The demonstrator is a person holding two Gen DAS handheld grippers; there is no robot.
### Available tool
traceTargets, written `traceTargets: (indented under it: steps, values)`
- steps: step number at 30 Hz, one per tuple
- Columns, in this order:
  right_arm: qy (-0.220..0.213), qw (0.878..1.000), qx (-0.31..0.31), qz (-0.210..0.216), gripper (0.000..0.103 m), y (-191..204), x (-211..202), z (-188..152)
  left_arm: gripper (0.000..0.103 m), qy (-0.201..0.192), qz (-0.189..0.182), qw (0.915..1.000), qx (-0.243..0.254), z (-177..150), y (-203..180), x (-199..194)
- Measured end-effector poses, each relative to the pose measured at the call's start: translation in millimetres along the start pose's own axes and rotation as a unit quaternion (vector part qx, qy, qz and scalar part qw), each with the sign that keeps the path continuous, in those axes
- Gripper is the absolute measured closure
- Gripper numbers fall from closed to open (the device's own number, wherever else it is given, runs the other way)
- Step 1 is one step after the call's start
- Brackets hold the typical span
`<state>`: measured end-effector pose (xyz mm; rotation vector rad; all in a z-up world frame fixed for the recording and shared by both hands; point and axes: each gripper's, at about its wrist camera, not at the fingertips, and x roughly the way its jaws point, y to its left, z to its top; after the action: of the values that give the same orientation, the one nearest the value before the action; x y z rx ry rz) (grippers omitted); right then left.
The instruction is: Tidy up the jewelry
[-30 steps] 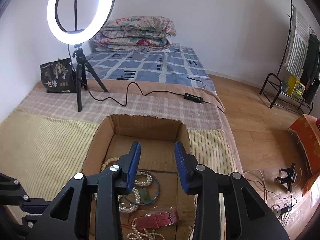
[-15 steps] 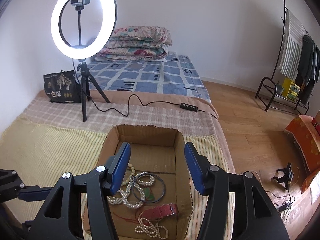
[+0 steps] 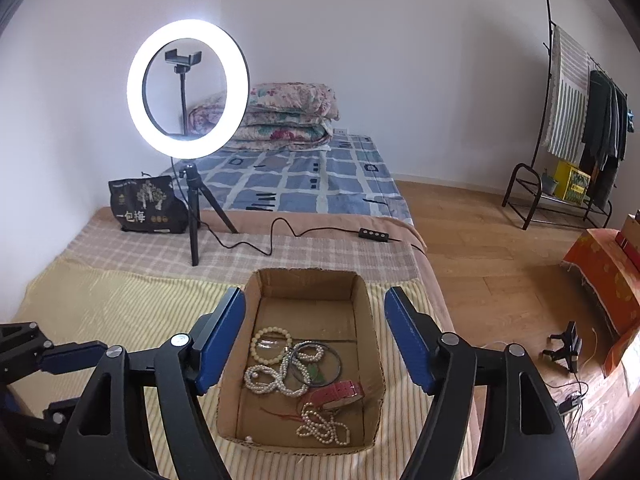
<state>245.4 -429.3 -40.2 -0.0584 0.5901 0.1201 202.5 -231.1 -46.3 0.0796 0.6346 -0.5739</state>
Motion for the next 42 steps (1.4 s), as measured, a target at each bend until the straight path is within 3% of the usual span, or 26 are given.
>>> traceTargets:
  steps: [4, 12, 14, 23, 42]
  values:
    - [-0.001, 1.0, 0.017, 0.0, 0.027, 1, -22, -4, 0.065, -0.012, 0.009, 0.9999, -0.001, -2, 2, -23]
    - [-0.005, 0.999, 0.033, -0.023, 0.023, 6, -63, -23, 0.038, -0.041, 0.032, 0.9986, -0.008, -12, 3, -72]
    - [-0.01, 0.999, 0.041, -0.027, 0.022, 7, -75, -28, 0.024, -0.045, 0.039, 0.9982, -0.011, -15, 4, -83]
    - [-0.018, 0.999, 0.029, -0.04, 0.021, 31, -111, -54, 0.003, -0.069, 0.064, 0.9952, -0.027, -23, 6, -126]
    - [-0.038, 0.997, 0.03, -0.053, 0.021, 46, -152, -75, 0.0, -0.078, 0.086, 0.9931, -0.016, -39, -13, -160]
